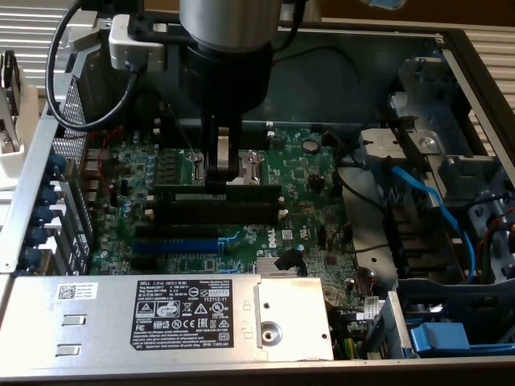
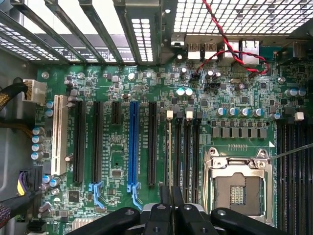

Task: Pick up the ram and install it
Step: 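Insert the ram into the slot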

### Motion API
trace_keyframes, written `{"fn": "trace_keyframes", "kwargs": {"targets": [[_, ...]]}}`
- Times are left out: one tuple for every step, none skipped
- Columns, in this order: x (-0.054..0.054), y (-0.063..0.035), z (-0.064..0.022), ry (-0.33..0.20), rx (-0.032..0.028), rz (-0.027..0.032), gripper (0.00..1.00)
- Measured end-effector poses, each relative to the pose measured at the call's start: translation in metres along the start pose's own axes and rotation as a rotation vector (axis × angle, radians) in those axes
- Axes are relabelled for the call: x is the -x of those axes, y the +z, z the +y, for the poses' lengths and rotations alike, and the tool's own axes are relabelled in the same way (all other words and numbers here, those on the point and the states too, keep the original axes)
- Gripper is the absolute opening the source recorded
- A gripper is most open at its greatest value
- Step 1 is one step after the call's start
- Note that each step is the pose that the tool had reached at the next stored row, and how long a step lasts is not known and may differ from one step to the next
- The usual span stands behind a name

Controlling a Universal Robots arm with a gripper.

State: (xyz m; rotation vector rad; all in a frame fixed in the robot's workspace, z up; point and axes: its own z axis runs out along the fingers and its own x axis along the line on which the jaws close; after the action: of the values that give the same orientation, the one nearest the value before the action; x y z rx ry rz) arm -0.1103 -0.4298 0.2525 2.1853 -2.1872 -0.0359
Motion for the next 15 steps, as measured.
{"fn": "trace_keyframes", "kwargs": {"targets": [[0.0000, 0.0001, 0.0000, 0.000, 0.0000, 0.0000, 0.12], [0.0000, 0.0002, 0.0000, 0.000, 0.0000, 0.0000, 0.12], [0.0000, 0.0002, 0.0000, 0.000, -0.0004, 0.0000, 0.12], [0.0000, 0.0003, -0.0001, 0.000, -0.0025, -0.0002, 0.12], [0.0000, 0.0003, -0.0001, 0.000, -0.0059, -0.0001, 0.12], [0.0000, 0.0004, 0.0000, 0.000, -0.0101, -0.0001, 0.12], [0.0001, 0.0005, -0.0001, 0.000, -0.0136, -0.0002, 0.12], [0.0001, 0.0005, -0.0001, 0.000, -0.0139, 0.0001, 0.12], [0.0001, 0.0006, -0.0001, 0.000, -0.0138, 0.0002, 0.12], [0.0006, 0.0008, 0.0000, 0.000, -0.0138, 0.0003, 0.12], [0.0018, 0.0012, 0.0000, 0.000, -0.0139, 0.0002, 0.12], [0.0031, 0.0014, -0.0001, 0.000, -0.0140, 0.0003, 0.12], [0.0047, 0.0017, -0.0001, 0.000, -0.0140, 0.0006, 0.12], [0.0054, 0.0018, -0.0001, 0.000, -0.0138, 0.0011, 0.12], [0.0054, 0.0021, -0.0001, 0.000, -0.0139, 0.0017, 0.12]]}}
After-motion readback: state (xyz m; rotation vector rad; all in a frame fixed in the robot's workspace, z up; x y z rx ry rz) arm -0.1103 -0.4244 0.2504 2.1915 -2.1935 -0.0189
